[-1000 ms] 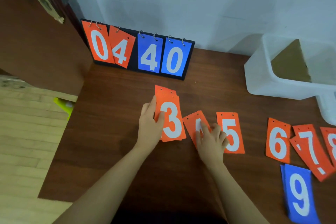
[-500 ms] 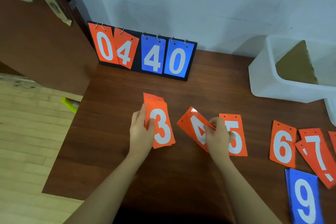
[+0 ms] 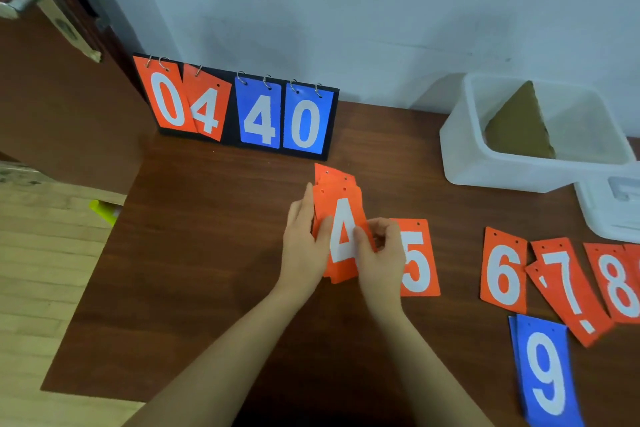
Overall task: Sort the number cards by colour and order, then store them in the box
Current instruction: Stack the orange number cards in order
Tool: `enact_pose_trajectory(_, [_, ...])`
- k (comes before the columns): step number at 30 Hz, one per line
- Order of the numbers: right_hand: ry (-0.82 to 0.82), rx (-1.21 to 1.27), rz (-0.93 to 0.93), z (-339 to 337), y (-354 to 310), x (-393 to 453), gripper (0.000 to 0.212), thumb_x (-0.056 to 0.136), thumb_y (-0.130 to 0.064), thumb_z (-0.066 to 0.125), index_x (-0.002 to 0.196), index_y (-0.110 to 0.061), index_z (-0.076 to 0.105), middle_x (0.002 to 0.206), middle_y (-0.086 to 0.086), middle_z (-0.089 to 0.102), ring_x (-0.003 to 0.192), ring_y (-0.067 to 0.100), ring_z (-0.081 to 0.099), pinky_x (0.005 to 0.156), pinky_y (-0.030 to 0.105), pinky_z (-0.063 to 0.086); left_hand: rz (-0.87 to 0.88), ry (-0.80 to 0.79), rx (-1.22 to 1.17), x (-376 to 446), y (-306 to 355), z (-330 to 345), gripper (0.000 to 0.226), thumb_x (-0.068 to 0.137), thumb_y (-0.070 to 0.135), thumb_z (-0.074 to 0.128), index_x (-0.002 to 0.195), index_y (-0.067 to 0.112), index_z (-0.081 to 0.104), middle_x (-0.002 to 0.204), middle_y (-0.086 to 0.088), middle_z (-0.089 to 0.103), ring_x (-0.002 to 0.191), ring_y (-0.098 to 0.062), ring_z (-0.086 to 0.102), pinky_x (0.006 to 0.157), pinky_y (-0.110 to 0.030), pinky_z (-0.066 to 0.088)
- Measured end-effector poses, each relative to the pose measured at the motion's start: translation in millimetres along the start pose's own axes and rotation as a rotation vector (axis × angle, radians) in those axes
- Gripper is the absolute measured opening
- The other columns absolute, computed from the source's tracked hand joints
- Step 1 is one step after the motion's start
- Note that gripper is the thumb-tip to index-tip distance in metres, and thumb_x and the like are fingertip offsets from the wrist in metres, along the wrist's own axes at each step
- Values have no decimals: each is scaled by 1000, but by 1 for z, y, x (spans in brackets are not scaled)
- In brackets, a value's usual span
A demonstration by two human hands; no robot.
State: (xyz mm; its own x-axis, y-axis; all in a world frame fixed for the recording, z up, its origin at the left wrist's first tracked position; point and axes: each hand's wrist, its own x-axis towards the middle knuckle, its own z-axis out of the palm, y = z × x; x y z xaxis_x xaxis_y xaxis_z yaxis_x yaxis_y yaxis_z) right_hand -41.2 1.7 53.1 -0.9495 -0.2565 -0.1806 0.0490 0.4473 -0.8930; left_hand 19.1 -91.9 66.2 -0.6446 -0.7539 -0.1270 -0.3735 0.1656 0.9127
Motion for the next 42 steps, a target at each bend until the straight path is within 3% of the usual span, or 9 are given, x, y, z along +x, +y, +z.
enact_pose_trajectory(3, [43,-169,2,-21,18,11,18,90,-28,58,106,-20,60,108,-3,59,101,13,53,83,28,45,-27,20,19,1,-1,8,60,93,29,49,145,28,19,129,4,43,111,-4,45,87,-21,43])
enact_pose_trajectory(10, [92,-585,359,-69,70,40,67,76,-42,73,127,-9,46,135,15,37,127,33,33,106,45,27,-61,49,112,-4,-3,25,57,93,24,51,144,26,25,137,1,44,120,-7,44,92,-23,40])
enact_pose_trajectory(14, [70,-504,381,-65,76,44,65,73,-33,77,123,-11,43,132,13,36,127,32,32,106,46,26,-78,73,157,-11,-5,34,57,94,23,49,144,26,23,132,2,45,114,-3,43,83,-15,38])
enact_pose_trajectory(19, [-8,-223,305,-78,73,49,22,90,-17,59,105,-22,44,117,4,56,121,26,46,104,46,37,-122,87,166,-16,-5,38,56,94,25,48,144,28,22,131,3,42,117,-6,44,88,-21,42])
enact_pose_trajectory(24, [-9,108,110,-95,47,39,23,92,-16,56,108,-25,44,107,-8,54,103,10,57,77,18,50,-127,74,201,-20,2,42,55,95,25,46,145,26,22,135,-1,40,121,-16,46,96,-37,48])
enact_pose_trajectory(29, [-127,171,97,-79,27,26,23,91,-23,58,110,-26,46,103,-14,57,95,3,58,74,14,51,67,39,185,-22,19,55,51,95,21,46,143,21,28,122,1,45,108,-7,49,87,-22,47])
enact_pose_trajectory(32, [-151,111,81,-70,32,25,19,90,-23,59,107,-27,50,106,-10,58,101,8,57,82,19,49,103,-26,139,-18,28,62,55,94,22,48,143,23,25,121,5,42,107,-2,44,86,-16,42])
enact_pose_trajectory(36, [-21,-160,73,-90,50,49,24,92,-34,54,116,-31,54,124,-5,53,119,16,47,102,43,42,67,-95,161,-7,36,66,58,94,25,48,145,26,20,133,1,39,111,-2,39,88,-18,39])
enact_pose_trajectory(42, [-5,-658,348,-143,98,68,62,97,-45,36,150,-21,11,159,6,4,146,29,4,117,46,7,30,-196,177,2,38,76,58,93,28,48,144,28,21,137,3,38,122,-11,43,94,-26,43])
